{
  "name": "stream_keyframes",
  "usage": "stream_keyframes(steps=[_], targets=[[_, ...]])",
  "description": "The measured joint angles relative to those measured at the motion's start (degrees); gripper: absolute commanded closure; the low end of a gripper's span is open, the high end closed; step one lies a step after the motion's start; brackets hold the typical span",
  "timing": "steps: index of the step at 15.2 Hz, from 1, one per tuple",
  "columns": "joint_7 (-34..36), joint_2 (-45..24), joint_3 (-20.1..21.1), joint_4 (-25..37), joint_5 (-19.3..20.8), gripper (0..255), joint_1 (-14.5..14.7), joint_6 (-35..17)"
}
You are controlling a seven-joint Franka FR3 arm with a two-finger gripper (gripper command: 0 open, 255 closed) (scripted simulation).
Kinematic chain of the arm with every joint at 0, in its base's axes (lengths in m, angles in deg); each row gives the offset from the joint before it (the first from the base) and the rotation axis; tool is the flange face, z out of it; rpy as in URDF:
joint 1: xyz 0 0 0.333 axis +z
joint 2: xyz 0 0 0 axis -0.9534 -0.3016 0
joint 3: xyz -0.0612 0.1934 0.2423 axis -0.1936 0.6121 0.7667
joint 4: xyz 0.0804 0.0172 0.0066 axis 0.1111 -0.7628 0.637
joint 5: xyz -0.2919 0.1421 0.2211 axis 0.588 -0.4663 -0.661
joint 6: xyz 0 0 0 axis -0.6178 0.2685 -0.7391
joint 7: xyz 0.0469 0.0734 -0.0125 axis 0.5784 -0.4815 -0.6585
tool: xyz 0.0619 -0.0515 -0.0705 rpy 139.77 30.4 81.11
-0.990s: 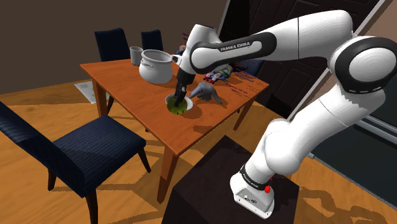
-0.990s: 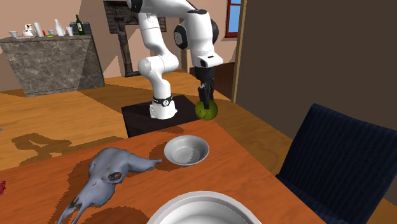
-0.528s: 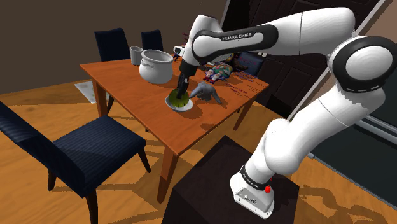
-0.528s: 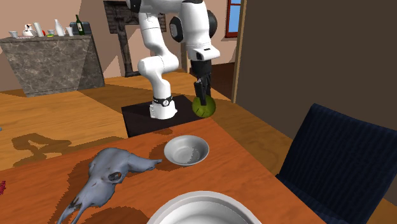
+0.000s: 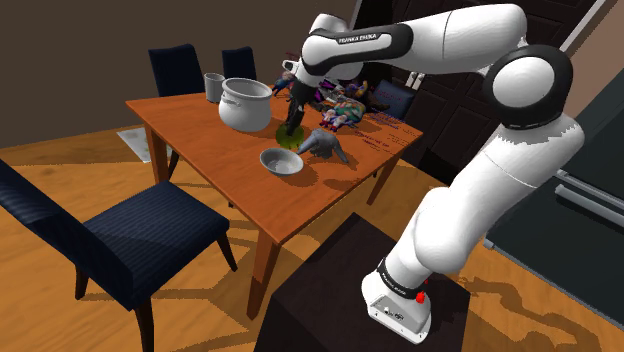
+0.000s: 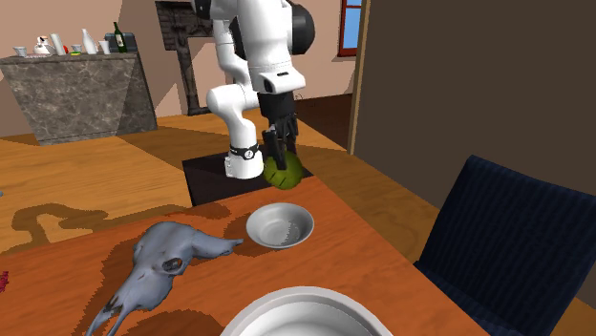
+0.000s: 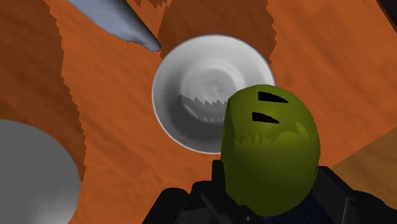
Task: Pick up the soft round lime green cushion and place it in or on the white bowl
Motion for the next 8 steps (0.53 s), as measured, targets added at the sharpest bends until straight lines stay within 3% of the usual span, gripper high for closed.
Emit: stream_keyframes(steps=[3, 8], targets=[[-3.65, -3.87, -1.93, 4.94, -1.32, 255, -1.19, 1.67], [-5.27, -5.77, -2.43, 4.42, -2.24, 255, -1.54, -0.47]])
